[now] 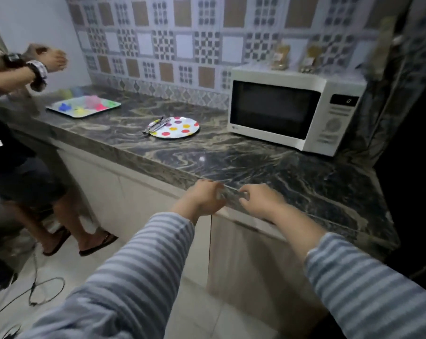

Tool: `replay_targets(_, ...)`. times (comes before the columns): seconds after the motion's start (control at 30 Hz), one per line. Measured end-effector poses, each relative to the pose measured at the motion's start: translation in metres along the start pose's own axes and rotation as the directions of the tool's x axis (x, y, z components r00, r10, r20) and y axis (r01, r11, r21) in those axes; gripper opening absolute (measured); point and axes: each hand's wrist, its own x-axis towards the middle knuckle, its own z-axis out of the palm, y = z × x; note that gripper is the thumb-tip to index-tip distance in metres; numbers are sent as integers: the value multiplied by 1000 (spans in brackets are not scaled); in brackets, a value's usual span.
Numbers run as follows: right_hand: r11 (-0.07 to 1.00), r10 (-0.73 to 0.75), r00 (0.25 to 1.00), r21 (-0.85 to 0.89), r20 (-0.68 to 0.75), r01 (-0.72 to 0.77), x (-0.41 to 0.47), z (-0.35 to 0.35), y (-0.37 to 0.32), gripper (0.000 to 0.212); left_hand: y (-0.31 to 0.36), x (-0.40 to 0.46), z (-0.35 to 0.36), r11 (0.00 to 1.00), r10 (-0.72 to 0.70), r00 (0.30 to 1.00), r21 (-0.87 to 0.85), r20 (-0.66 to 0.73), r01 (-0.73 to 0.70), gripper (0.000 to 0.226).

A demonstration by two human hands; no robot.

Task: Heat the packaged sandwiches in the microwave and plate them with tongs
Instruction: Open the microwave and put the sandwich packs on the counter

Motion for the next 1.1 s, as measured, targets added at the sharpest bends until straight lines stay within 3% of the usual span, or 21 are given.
replay_targets(0.27,980,188,973,-36,-137,-195,65,-87,73,39,66,122,-35,965,229,973,-132,-16,-229,63)
replay_targets(0.43,965,253,929,0,-270,-262,102,-143,129,40,119,196,-41,913,333,931,-197,-147,-358,46)
replay_targets(0.57,964,238,899,-19,-368,-263,133,-174,167,41,160,252,-39,867,379,903,-261,-203,-424,50)
replay_targets(0.87,954,127,858,-177,-497,-244,186,-205,224,70,208,331,-10,722,421,841,-435,-340,-538,78)
replay_targets(1.1,916,60,815,-292,-576,-273,220,-197,249,95,217,370,8,627,494,760,-432,-423,-648,92)
